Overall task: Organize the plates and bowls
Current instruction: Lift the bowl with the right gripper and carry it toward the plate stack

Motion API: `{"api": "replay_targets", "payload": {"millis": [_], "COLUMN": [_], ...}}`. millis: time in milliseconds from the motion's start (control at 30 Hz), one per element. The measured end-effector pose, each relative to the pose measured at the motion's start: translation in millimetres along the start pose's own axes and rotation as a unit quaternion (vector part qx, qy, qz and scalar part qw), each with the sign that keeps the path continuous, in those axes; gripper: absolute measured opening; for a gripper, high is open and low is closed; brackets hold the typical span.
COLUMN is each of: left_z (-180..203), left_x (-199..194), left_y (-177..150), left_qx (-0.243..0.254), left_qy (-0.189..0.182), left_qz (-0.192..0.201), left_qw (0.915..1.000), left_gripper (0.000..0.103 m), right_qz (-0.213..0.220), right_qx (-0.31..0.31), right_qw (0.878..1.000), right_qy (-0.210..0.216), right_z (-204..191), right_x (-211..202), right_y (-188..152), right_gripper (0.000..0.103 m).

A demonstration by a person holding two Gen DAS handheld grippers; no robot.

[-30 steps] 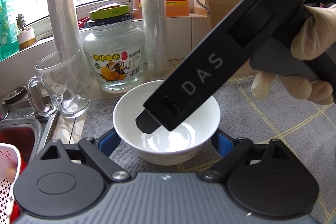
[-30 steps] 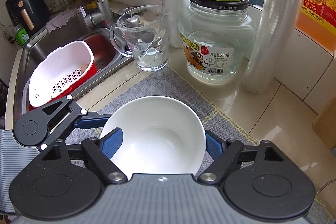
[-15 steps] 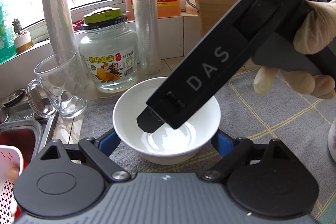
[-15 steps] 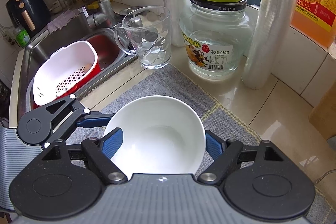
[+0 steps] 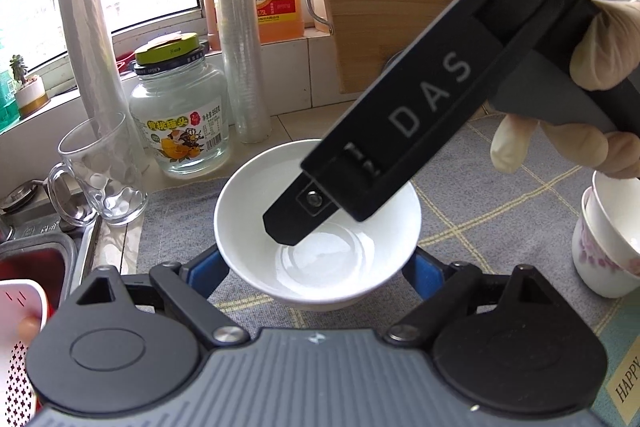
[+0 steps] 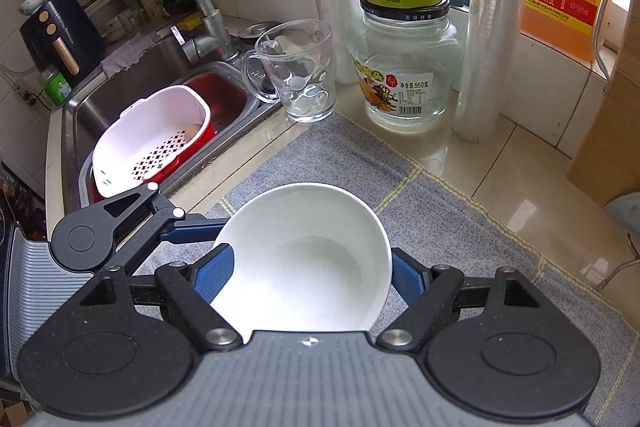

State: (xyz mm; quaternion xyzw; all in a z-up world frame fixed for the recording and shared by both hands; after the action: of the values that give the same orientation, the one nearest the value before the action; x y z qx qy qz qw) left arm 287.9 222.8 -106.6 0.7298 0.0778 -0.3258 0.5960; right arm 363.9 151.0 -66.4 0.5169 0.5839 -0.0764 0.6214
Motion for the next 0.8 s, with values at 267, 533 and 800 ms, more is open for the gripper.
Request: {"api": "replay_targets", "payload": {"millis": [267, 533, 800], "left_z": [21, 41, 62], "left_x": [-20, -35, -48], "left_y": [0, 0, 2], "left_qx": [0.018, 0.028, 0.052], "left_qy": [-0.016, -0.035, -0.052], "left_qz": [-0.004, -0.006, -0.009], "left_qw": [0.9997, 0.999, 0.9973], "left_gripper": [0.092, 0.092, 0.092], "right_qz": [0.006, 0.013, 0.022], "right_qx": [0.022, 0.037, 0.054], "right_qw": [1.0, 0.999, 0.998], "right_qy": [0.005, 0.004, -0.002], "right_z": [-3, -5, -6], "right_x": [-26, -49, -70], "right_y": [-21, -44, -65], "right_gripper": [0.087, 0.087, 0.087]}}
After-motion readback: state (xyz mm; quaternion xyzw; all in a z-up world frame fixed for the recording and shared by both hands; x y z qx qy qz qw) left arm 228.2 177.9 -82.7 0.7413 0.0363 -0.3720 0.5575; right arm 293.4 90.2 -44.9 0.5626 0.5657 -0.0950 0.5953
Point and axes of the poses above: each gripper's, at about its wrist camera, not at the fingertips, and x roughly the way its jaws point, z to its right, y to its top, the point moved 3 cm from there along x, roughly the way its jaws point, and after that the axes turned 1 degree about x, right-handed, at the moved point
